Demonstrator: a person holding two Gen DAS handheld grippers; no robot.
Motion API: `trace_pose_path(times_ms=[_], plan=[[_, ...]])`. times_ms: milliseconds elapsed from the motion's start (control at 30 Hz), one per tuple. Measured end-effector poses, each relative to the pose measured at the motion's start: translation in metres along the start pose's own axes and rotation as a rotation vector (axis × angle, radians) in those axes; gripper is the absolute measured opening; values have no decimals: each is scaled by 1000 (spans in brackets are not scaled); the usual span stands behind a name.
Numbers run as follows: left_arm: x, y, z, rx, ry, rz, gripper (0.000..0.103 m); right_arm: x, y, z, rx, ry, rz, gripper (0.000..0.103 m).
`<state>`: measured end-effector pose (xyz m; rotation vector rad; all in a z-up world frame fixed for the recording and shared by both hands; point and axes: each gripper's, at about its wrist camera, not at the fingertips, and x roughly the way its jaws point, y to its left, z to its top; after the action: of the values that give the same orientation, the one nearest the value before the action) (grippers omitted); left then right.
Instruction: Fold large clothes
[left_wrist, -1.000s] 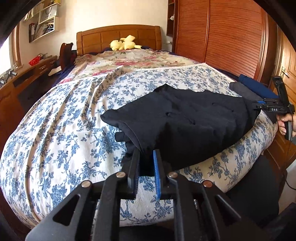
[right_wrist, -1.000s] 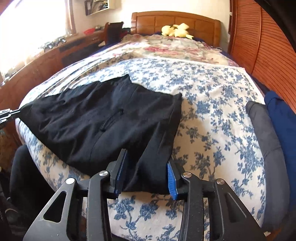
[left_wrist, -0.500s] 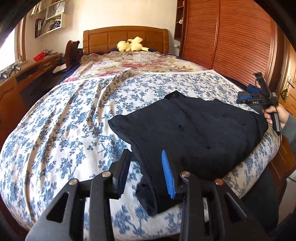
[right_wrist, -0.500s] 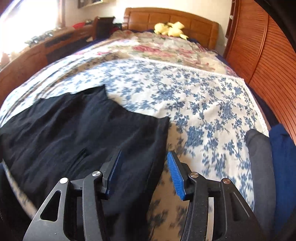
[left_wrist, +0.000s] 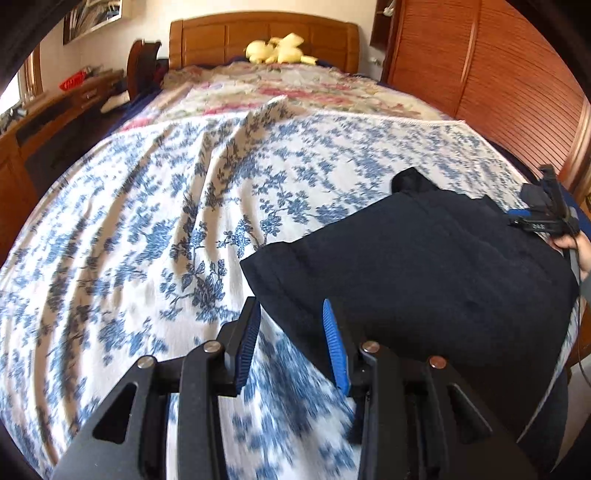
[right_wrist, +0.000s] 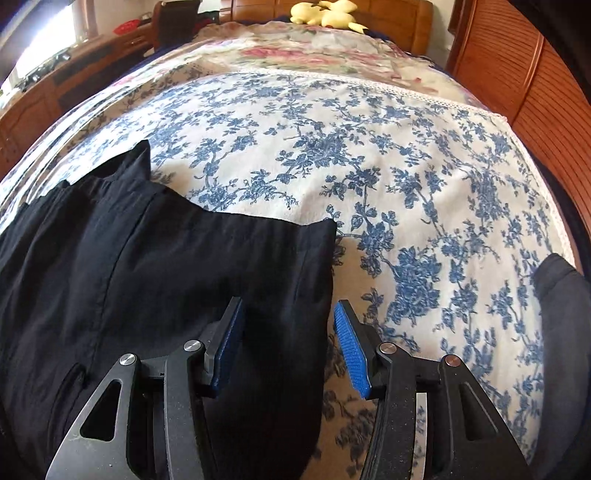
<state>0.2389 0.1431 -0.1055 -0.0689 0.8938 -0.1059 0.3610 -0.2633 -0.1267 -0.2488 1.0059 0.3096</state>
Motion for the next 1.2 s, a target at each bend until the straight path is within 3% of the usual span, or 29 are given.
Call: trace_pose_path(times_ms=[67,133,267,400,467,567,600,633,700,967,1033,1200], plan=[[15,3,2,-6,27,9,33,3,-3,0,14,-1,12,52],[27,6,3,-11,47,5,33,6,-6,0,29,5,6,60],[46,6,1,-9,84,8,33,7,-10,-1,43,-1,19,63],[61,15,3,-70,138,-58,33,8,-14,-4,66,-3,45,63],[62,18,4,-87,135,-63,33,8,-16,-5,82,-9,85,54],[62,14,6,-63,139,-61,30,6,-17,-8,87,-26,164,27],[62,13,7,-56,141,-59,18,3,-14,-8,69,-37,179,12],[63,12,9,-49,144,-54,12,-1,-9,-8,45,-50,167,6],[59,10,12,-36,130,-54,3,-8,-4,-6,8,-82,139,3],[17,-5,66,15,-68,54,2,-50,-10,14,15,-257,57,2],[15,-9,80,21,-91,65,2,-52,-12,21,27,-262,10,1],[11,-24,102,25,-115,59,4,-27,-22,23,68,-162,-102,1]])
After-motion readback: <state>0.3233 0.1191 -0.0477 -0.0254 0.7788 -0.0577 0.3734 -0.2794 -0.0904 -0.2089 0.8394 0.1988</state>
